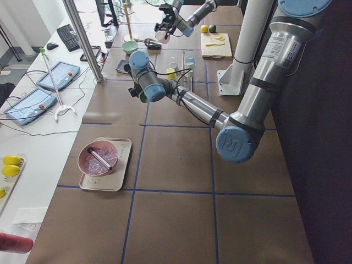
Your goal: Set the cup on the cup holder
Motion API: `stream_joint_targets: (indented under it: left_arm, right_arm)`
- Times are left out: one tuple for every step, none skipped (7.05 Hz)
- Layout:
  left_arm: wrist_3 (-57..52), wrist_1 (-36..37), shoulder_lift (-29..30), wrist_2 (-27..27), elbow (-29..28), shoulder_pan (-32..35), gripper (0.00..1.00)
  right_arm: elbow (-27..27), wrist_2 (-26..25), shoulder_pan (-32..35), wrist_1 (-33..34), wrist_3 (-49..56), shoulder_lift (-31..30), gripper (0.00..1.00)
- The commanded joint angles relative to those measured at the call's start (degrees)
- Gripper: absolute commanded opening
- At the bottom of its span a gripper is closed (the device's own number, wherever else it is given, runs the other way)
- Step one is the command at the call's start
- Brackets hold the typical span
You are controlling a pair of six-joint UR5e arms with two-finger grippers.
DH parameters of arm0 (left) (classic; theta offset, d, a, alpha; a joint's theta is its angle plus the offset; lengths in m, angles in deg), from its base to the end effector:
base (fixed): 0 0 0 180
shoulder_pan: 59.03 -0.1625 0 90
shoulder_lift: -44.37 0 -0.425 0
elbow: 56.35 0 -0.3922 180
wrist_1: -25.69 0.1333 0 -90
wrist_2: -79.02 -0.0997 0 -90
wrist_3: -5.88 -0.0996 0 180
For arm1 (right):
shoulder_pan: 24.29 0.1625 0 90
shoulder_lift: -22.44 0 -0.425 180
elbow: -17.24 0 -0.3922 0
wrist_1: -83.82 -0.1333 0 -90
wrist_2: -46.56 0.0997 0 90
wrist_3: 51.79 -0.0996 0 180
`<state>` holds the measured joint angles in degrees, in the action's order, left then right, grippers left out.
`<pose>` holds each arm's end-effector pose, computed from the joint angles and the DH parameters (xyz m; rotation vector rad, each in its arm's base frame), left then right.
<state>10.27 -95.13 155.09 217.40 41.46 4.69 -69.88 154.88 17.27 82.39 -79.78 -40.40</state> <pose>0.2141 -0.5664 0.3206 0.7490 1.0153 0.7671 -0.3764 -0.4700 0.2485 1.4661 -1.4158 -0.5480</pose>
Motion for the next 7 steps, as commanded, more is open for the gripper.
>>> stream_joint_targets:
  left_arm:
    - [12.77,-16.38,-0.06,-7.79,0.88,-2.26,0.06]
    - [17.8,-22.9,-0.24,-14.65,0.89,-6.19,0.06]
    - [22.55,-27.67,-0.06,-21.07,1.06,-10.76,0.06]
    - [27.99,-30.15,-0.32,-29.75,1.85,-15.15,0.06]
    - [28.74,-32.96,-1.72,-36.28,2.64,-17.46,0.06]
    - [31.53,-34.9,-3.47,-40.95,5.17,-17.83,0.06]
    - [33.56,-40.66,-4.97,-43.18,5.8,-18.01,0.06]
  right_arm:
    - [1.61,-4.14,-2.61,-3.74,9.14,0.35,0.0]
    - [1.78,-7.56,-5.67,-3.66,11.97,0.79,0.0]
    - [1.7,-7.77,-5.79,-3.84,12.17,0.96,0.0]
    - [2.31,-7.86,-5.79,-3.75,12.26,1.84,0.0]
    - [3.27,-7.86,-6.57,-4.27,13.91,1.84,0.0]
    - [4.67,-7.95,-7.54,-6.89,14.54,2.11,0.0]
    - [5.64,-8.04,-7.72,-8.39,14.55,2.37,0.0]
